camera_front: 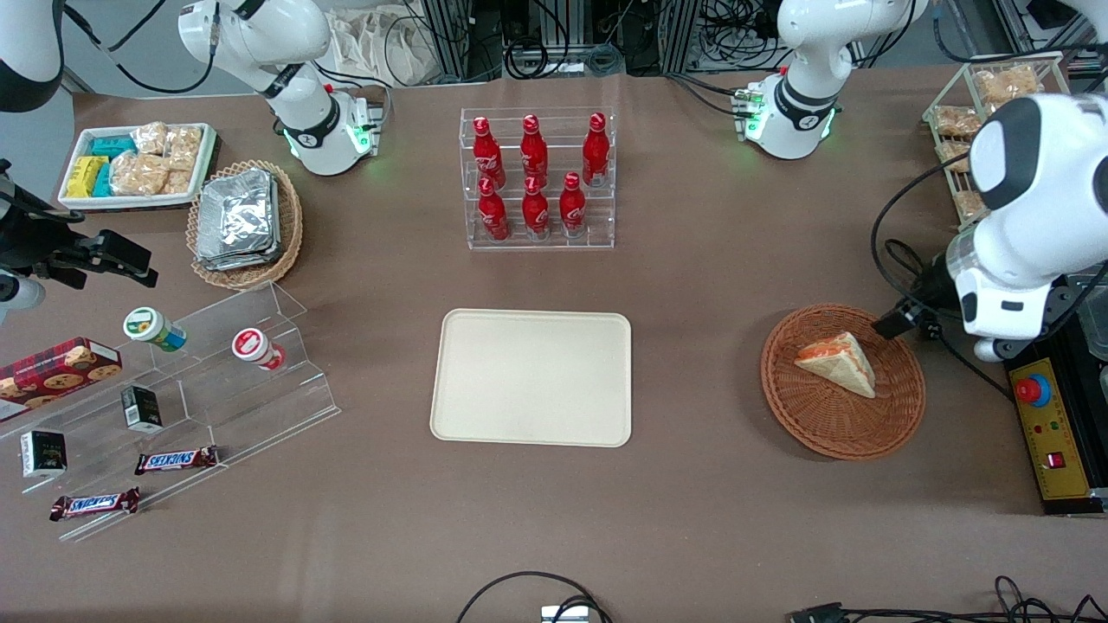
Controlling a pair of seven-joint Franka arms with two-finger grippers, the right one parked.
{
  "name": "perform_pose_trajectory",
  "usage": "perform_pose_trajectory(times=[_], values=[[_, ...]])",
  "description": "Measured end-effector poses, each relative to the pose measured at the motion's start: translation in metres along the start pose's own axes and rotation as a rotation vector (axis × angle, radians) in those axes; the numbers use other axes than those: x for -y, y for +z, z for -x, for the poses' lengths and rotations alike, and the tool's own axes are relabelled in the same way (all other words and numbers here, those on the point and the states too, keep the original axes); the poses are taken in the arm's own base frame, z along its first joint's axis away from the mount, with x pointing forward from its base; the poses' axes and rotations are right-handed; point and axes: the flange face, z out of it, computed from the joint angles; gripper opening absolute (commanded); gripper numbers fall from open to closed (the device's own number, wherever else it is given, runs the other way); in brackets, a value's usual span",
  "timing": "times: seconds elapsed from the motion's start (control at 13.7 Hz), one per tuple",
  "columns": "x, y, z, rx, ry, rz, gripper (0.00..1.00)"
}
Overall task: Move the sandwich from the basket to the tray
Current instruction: 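Move the left gripper down over the wrapped sandwich in the wicker basket, then close the left gripper on the sandwich's wrapped edge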
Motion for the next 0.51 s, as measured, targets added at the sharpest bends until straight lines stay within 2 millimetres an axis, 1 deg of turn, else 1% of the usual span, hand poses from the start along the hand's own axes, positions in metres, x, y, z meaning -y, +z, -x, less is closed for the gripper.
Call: perform_pose_trajectory(times=[0.22, 0.36, 0.51], values=[[0.001, 0.053, -0.004, -0.062, -0.165, 0.0, 1.0], [0.002, 0.088, -0.003, -0.06, -0.242, -0.02, 1.0], [0.002, 0.109, -0.005, -0.044, -0.302, -0.032, 1.0]])
